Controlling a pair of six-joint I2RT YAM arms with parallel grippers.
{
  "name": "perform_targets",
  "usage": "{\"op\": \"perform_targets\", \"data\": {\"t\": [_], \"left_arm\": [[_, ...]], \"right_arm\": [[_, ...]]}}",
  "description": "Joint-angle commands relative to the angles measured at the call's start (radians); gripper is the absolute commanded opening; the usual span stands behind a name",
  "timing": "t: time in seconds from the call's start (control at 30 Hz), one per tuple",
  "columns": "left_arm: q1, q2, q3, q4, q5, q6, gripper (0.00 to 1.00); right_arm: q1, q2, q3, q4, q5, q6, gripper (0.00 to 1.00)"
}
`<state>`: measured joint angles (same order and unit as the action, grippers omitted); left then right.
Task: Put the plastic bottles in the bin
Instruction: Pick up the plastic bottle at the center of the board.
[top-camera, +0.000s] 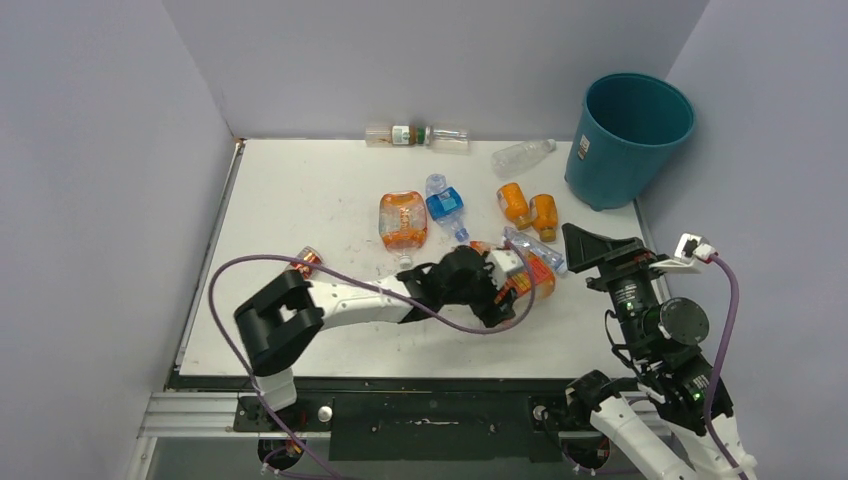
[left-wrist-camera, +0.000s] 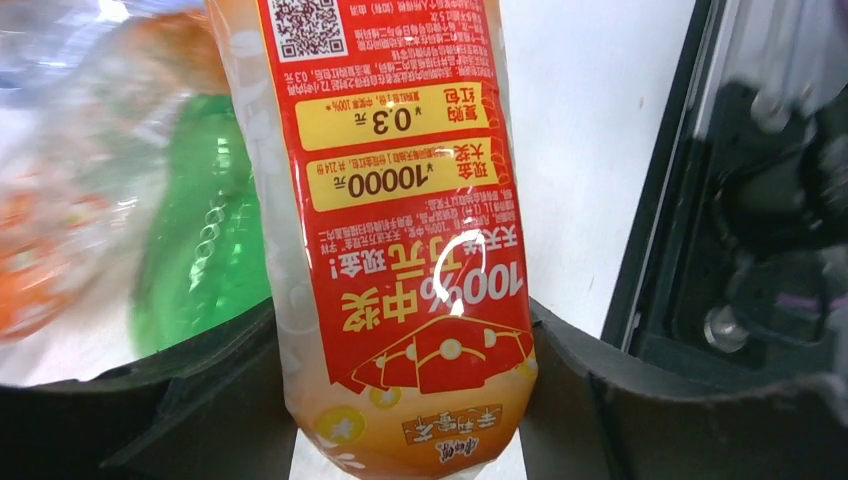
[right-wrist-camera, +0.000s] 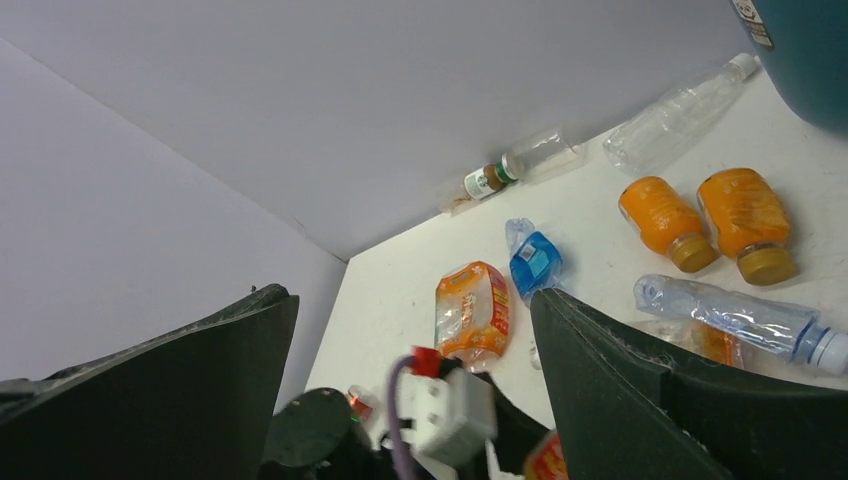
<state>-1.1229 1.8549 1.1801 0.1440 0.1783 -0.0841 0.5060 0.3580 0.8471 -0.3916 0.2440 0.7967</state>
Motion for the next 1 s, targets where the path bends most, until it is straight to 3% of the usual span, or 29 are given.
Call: {"op": "perform_targets", "data": {"t": [0.0, 0.23, 0.3, 0.37, 0.53, 0.6, 0.8, 0.97], "left_arm": [[0.142, -0.265, -0.126, 0.274, 0.000, -0.218, 0.29], [0.402, -0.608, -0.373, 0.460, 0.065, -0.545, 0.20], [0.485, -0.681, -0.442, 0.524, 0.083, -0.663, 0.13], [0.565, -0.744, -0.515, 0.578, 0.086, -0.826, 0.00], [0.592, -0.818, -0.617, 0.768, 0.016, -1.040, 0.00], [0.577, -0.817, -0.630, 0.825, -0.012, -1.077, 0.00], [0.512, -0.813, -0.665, 0.937, -0.123, -1.108, 0.00], [0.477, -0.835, -0.689, 0.968, -0.169, -1.087, 0.00]], "right_arm": [[0.009, 0.058, 0.076, 0.075, -0.028, -0.075, 0.90], [0.010, 0.129, 0.076, 0.174, -0.131, -0.179, 0.90], [0.009, 0.142, 0.026, 0.228, -0.223, -0.191, 0.90], [0.010, 0.167, -0.056, 0.303, -0.369, -0.180, 0.90], [0.036, 0.298, -0.277, 0.649, -0.645, -0.005, 0.90], [0.124, 0.356, -0.328, 0.761, -0.616, 0.021, 0.90], [0.530, 0.526, -0.248, 0.768, -0.254, -0.175, 0.90], [0.577, 0.558, -0.290, 0.936, -0.190, -0.173, 0.90]]}}
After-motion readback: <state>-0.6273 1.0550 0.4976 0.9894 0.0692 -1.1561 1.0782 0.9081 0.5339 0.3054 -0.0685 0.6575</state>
